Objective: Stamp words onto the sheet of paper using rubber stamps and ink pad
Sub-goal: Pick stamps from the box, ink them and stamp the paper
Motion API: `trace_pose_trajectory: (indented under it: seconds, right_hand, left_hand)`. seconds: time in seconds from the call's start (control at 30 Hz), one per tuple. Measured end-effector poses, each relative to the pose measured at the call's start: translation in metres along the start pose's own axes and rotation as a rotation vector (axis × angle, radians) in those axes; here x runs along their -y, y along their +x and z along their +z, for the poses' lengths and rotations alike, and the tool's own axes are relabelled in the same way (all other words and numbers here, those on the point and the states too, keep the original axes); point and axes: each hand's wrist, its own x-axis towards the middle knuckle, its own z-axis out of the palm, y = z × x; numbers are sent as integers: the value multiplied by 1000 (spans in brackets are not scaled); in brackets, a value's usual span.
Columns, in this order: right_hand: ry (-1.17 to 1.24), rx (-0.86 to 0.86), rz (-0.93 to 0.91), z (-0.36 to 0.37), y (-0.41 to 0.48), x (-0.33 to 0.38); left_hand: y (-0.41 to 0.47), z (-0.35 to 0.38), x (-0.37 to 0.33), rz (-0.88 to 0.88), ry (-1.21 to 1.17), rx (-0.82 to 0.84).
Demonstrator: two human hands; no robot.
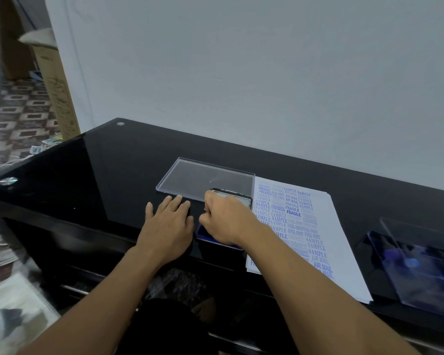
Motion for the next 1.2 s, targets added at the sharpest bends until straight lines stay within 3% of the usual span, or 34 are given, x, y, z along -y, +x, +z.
trace_pose_trajectory:
  seconds: [0.27,0.5,0.97,1.2]
  right_hand:
    - [-3,-13,6,-3,0,-2]
    - [217,-16,110,-35,-9,-22]
    - [128,-1,239,-103,-98,-112]
    - [90,10,287,-93,-131,-131]
  left_hand:
    - [-1,-7,-4,-4,-16,-4]
    - [-1,-20,-13,7,-97,-70]
    - [-28,-27,-87,288,-231,-132]
    - [-29,-6,-140,376,-206,3]
